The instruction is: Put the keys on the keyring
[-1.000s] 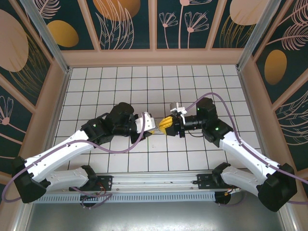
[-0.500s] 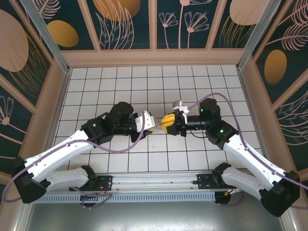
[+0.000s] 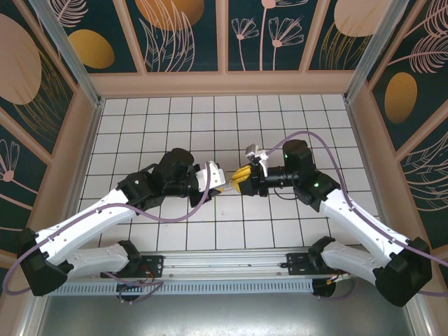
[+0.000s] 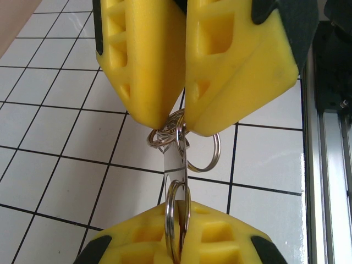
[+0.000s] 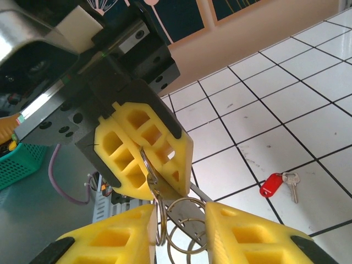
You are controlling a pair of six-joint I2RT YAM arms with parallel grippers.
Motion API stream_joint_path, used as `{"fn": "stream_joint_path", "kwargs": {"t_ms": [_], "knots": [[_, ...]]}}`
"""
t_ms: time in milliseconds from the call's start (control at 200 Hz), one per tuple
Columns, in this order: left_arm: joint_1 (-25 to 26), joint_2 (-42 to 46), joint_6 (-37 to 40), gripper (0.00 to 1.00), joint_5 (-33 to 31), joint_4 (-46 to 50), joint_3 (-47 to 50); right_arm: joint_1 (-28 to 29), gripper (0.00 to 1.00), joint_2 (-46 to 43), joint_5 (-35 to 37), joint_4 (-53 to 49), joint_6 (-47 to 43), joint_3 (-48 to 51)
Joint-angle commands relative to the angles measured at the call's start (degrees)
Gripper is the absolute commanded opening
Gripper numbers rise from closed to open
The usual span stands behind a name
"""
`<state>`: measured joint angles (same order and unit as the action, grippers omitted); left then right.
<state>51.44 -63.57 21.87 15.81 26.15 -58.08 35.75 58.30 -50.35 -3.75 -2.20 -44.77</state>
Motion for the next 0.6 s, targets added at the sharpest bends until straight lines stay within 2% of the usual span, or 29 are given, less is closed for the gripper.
{"fn": "stream_joint_path", "kwargs": {"t_ms": [0,135,315,490,596], "knots": [[-0.2,1.4,0.5,0.0,0.1,-2.9,-1.5,0.3,0.29,-0.3,0.5,-1.4,0.7,-1.7],[-0.3,1.6,0.4,0.0,0.1,-2.9,-1.5,0.4,0.29,0.0,0.4,-1.9,0.3,-1.8],[-0.3,1.7,0.3,0.0,-0.2,-3.0,-1.4,0.4,0.16,0.3,0.2,-2.6,-0.5,-2.2],[-0.3,1.4,0.3,0.0,-0.3,-2.9,-1.5,0.3,0.14,-0.1,-0.2,-3.5,-1.5,-2.8],[-0.3,1.3,0.3,0.0,-0.6,-2.9,-1.5,0.4,0.07,0.1,-0.6,-3.7,-1.9,-3.2]]}}
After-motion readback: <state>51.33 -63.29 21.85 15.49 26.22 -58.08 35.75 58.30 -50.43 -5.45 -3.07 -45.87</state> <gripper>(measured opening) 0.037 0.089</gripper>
